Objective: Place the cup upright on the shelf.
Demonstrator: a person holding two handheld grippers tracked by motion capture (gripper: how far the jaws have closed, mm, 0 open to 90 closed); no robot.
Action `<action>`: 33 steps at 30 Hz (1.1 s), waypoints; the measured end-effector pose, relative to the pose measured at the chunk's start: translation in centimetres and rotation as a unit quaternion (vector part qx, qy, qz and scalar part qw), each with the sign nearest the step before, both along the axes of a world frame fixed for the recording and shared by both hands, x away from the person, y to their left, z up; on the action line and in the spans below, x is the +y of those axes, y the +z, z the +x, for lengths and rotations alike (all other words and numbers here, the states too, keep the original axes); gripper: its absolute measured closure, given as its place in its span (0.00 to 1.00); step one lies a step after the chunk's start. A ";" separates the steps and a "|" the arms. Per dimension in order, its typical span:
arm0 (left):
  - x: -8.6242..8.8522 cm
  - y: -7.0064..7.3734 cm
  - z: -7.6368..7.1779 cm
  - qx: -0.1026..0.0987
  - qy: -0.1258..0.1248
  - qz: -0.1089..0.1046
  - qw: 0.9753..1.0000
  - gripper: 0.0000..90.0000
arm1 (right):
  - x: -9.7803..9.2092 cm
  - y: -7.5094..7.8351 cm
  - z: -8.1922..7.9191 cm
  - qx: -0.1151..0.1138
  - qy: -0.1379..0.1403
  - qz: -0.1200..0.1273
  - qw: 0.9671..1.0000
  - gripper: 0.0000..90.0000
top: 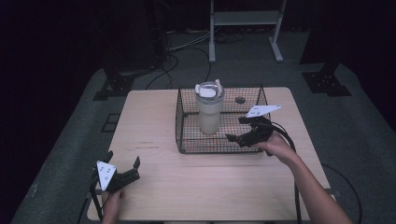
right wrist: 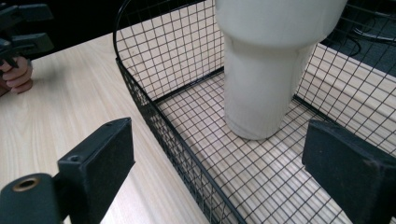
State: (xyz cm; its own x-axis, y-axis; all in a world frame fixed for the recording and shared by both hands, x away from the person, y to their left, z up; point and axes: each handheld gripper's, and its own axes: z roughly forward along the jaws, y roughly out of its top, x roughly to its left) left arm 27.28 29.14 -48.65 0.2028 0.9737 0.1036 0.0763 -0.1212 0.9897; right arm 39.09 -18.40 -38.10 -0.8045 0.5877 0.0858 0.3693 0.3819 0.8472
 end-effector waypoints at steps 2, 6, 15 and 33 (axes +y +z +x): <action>0.0 0.0 0.0 0.000 0.000 0.000 1.000 0.00 | -0.2 -0.1 -0.3 0.001 0.000 -0.002 1.000 0.09; 0.0 0.0 0.0 0.001 0.001 -0.002 1.000 0.00 | -0.6 -0.4 -0.9 -0.002 0.002 -0.006 1.000 0.09; 0.0 0.0 0.0 0.002 0.004 0.001 1.000 0.00 | -1.4 -0.8 -2.3 -0.004 0.005 0.000 1.000 0.09; 0.0 0.0 0.1 0.004 0.010 0.001 1.000 0.00 | -3.1 -1.9 -4.3 -0.006 0.000 -0.002 1.000 0.09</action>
